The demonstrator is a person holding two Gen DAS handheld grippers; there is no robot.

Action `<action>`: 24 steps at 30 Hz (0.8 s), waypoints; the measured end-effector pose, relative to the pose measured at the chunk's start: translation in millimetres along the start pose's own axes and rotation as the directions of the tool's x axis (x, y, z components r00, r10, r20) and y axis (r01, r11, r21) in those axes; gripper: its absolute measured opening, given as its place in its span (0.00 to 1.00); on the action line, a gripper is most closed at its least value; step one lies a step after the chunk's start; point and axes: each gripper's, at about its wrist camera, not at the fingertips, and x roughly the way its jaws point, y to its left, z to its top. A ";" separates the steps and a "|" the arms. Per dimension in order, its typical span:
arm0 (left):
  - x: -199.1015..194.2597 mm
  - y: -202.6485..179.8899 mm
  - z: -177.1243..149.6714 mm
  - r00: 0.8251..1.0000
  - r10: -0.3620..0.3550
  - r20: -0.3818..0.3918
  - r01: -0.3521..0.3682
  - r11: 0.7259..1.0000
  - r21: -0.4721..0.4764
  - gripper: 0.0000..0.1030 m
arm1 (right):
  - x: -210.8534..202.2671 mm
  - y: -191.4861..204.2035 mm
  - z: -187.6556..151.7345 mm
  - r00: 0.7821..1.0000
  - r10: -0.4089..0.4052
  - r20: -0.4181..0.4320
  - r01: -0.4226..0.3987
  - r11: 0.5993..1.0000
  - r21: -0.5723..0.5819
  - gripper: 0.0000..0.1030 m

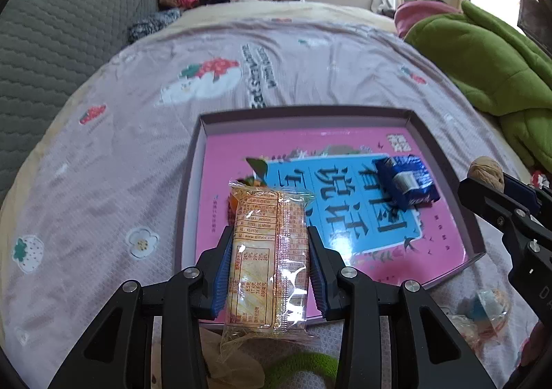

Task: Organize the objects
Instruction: 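Lower the bread snack and walnut onto the book and open both grippers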

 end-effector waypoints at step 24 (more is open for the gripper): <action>39.5 -2.6 -13.2 0.990 0.022 -0.136 -0.019 1.000 0.023 0.40 | 72.4 -15.5 -28.1 0.964 -0.040 -0.265 0.045 0.999 0.010 0.34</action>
